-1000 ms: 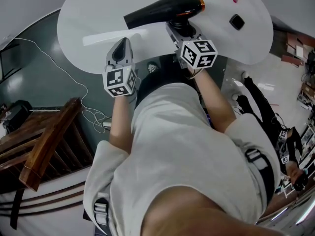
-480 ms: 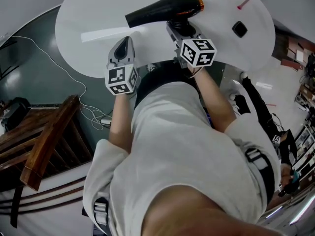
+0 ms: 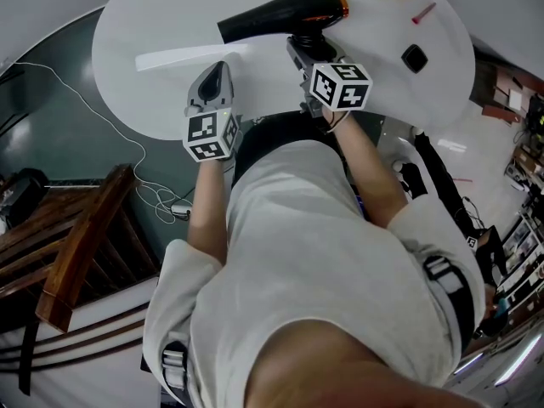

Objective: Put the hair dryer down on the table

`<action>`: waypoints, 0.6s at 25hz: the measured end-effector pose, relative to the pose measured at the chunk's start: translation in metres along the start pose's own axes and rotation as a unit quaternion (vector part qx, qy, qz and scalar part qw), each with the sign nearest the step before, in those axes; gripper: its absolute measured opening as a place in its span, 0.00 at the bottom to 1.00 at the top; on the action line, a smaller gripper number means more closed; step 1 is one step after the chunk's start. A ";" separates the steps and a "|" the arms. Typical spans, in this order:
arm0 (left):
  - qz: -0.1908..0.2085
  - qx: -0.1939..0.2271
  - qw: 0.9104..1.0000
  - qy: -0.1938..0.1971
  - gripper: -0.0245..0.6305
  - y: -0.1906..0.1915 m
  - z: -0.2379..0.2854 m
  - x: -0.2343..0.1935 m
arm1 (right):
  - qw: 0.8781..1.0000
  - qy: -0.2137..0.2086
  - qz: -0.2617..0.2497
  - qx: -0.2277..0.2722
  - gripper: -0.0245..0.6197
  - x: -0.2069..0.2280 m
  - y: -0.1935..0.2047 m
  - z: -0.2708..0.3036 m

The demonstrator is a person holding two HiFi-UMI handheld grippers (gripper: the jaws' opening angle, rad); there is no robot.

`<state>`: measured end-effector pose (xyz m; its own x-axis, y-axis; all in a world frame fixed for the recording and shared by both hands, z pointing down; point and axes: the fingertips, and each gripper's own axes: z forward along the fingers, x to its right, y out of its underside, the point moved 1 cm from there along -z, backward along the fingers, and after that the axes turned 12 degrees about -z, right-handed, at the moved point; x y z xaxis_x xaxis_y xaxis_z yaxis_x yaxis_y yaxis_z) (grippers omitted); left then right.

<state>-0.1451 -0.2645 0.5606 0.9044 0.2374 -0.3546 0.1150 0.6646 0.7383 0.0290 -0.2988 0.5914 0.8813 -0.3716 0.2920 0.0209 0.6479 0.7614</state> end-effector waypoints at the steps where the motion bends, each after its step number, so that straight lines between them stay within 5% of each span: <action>1: -0.001 -0.001 1.000 0.000 0.06 0.000 0.001 -0.001 | 1.000 0.000 0.001 -0.003 0.36 0.000 0.001 0.002; 15: -0.010 -0.014 1.000 -0.005 0.06 0.001 0.016 -0.006 | 0.999 -0.004 0.029 -0.040 0.36 0.008 0.004 0.019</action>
<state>-0.1440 -0.2767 0.5728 0.9064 0.2166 -0.3627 0.1211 0.6893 0.7143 0.0272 -0.3118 0.6083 0.8779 -0.3377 0.3394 0.0079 0.7191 0.6949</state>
